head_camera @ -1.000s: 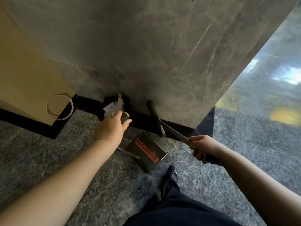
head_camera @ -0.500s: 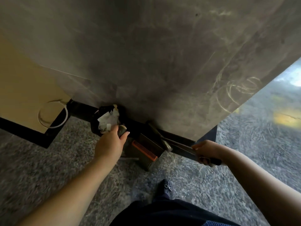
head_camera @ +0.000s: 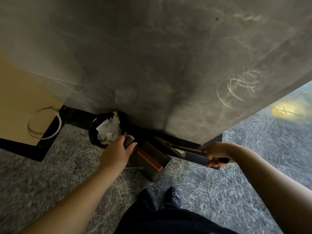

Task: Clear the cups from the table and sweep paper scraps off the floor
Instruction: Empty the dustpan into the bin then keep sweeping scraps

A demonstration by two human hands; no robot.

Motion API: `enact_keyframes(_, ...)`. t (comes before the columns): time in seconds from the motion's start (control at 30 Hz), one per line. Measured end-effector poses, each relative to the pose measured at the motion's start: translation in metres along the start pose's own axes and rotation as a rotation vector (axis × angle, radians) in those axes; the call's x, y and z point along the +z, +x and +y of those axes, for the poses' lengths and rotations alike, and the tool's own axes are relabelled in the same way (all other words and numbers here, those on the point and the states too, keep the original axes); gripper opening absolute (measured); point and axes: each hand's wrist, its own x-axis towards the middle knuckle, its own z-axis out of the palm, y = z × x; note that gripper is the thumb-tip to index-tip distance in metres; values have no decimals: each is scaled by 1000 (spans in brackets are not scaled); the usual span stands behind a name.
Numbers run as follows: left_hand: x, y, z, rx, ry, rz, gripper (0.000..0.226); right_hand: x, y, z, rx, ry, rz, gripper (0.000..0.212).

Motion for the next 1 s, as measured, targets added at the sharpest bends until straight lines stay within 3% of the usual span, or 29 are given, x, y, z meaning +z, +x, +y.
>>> enact_keyframes(0.13, 8, 10, -7, 24, 4, -21, 50, -4, -2, -1, -45, 114, -4, 49)
enact_keyframes(0.33, 17, 19, -11, 15, -6, -34, 54, -4, -15, 9, -157, 271, 32, 25)
enact_keyframes(0.43, 21, 23, -13, 4, -31, -47, 55, -3, -10, 15, -178, 576, 118, 13)
enact_keyframes(0.5, 23, 23, -12, 8, -28, -37, 54, 1, -6, 18, -246, 610, 222, 8)
enact_keyframes(0.7, 27, 28, -4, 17, -35, -32, 50, 7, 5, 32, -485, 434, 625, 18)
enact_keyframes(0.9, 23, 29, 5, 3, -30, -44, 52, -1, 4, 25, -628, 448, 733, 21)
enact_keyframes(1.0, 16, 31, 11, 24, -36, -20, 48, -24, -4, 14, -653, 362, 790, 8)
